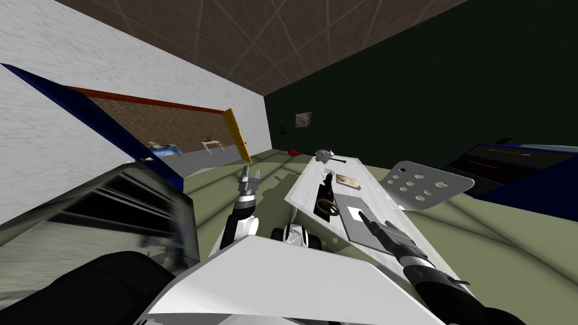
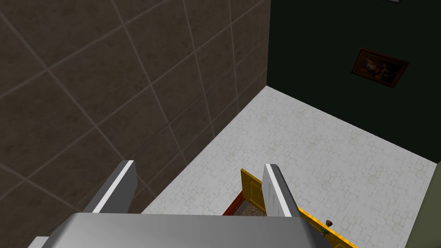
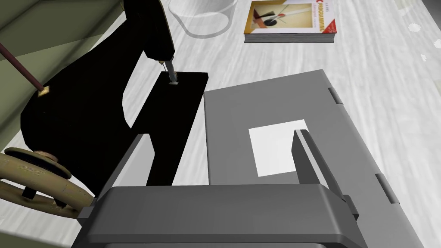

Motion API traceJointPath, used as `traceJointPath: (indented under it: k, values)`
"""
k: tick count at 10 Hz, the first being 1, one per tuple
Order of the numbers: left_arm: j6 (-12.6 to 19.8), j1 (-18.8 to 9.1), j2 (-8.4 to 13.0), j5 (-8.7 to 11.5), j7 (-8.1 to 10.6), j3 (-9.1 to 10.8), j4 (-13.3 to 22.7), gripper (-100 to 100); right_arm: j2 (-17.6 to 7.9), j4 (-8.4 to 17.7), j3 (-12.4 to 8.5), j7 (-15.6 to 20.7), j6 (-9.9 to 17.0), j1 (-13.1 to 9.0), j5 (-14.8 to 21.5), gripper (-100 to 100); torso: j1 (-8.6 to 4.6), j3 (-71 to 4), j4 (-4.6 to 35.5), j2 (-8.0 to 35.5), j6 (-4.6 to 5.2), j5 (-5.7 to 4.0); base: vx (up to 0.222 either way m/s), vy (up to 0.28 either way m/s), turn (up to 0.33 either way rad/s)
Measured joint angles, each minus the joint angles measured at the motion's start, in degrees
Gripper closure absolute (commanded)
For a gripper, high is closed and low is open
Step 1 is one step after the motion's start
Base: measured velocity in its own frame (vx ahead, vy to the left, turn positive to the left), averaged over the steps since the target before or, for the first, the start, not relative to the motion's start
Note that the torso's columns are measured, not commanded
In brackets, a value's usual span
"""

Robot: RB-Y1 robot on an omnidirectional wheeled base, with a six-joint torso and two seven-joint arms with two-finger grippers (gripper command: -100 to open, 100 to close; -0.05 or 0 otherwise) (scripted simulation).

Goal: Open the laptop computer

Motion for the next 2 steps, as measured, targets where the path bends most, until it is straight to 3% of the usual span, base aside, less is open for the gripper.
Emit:
traceJointPath:
  k: [2]
  values:
    - [0.0, 0.0, 0.0, 0.0, 0.0, 0.0, 0.0, 0, 0.0, 0.0, 0.0, 0.0, 0.0, 0.0, 0.0, 0, 0.01, 0.0, 0.0, 0.0, 0.0, 0.0, 0.0, 0.0, 0.0]
